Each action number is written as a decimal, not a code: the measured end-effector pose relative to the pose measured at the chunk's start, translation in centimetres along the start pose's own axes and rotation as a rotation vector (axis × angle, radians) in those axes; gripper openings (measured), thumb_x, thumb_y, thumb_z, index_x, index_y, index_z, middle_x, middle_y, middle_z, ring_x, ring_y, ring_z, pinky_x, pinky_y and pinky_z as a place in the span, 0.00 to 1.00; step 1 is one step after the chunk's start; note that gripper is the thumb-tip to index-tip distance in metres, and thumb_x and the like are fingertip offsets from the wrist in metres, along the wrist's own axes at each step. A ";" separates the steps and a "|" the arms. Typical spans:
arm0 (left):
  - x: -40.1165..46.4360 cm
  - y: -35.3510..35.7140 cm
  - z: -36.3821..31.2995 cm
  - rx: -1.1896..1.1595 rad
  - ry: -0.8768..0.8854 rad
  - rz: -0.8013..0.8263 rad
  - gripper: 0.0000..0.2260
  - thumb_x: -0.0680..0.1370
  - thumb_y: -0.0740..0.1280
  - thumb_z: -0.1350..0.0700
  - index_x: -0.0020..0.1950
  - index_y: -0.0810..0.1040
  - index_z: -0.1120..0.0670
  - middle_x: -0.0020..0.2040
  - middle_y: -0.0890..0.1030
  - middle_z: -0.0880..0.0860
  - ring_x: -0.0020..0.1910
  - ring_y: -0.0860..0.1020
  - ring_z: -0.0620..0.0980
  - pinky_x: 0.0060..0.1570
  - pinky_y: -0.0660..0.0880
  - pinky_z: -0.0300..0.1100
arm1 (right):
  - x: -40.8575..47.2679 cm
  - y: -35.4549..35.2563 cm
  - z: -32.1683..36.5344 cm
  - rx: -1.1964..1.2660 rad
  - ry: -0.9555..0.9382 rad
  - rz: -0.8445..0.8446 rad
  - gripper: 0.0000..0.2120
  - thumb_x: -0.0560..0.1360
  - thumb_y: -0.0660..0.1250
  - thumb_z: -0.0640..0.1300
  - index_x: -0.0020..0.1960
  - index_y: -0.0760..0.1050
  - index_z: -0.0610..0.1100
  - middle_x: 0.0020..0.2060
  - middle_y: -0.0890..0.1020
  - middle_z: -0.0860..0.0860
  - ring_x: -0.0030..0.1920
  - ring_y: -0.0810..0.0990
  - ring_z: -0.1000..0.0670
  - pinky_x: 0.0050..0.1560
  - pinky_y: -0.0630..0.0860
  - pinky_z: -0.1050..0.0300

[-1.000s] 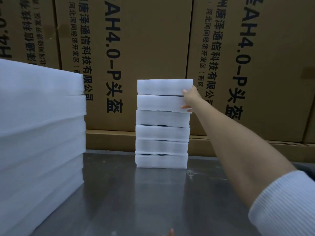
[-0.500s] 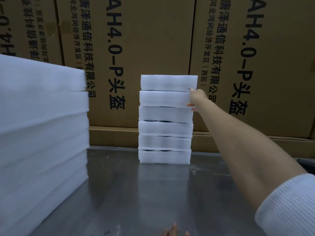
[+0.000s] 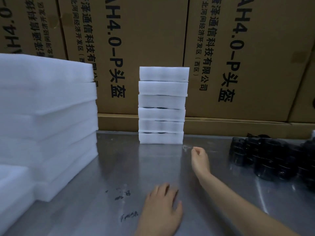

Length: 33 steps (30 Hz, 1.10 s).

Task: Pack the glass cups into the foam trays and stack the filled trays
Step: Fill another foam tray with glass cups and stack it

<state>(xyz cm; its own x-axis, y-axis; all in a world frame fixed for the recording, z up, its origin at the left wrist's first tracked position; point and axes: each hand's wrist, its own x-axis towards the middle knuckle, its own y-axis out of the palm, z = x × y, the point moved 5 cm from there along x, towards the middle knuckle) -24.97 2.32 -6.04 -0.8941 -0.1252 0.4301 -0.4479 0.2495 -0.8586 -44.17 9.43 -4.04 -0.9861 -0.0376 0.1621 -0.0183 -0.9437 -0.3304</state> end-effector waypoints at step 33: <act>-11.6 -19.6 11.5 0.838 -0.682 -0.046 0.32 0.75 0.64 0.45 0.73 0.57 0.57 0.75 0.57 0.58 0.73 0.55 0.61 0.70 0.52 0.58 | -21.7 -12.6 -3.5 -0.300 -0.216 0.162 0.12 0.76 0.60 0.40 0.47 0.78 0.55 0.51 0.82 0.53 0.53 0.77 0.51 0.49 0.73 0.56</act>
<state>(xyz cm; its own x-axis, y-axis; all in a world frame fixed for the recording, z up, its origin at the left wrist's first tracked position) -5.84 -12.11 2.56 -0.5718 -0.6904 0.4432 -0.1065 -0.4731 -0.8745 -23.16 23.25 -6.64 -0.9234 -0.2763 0.2664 0.0558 -0.7833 -0.6191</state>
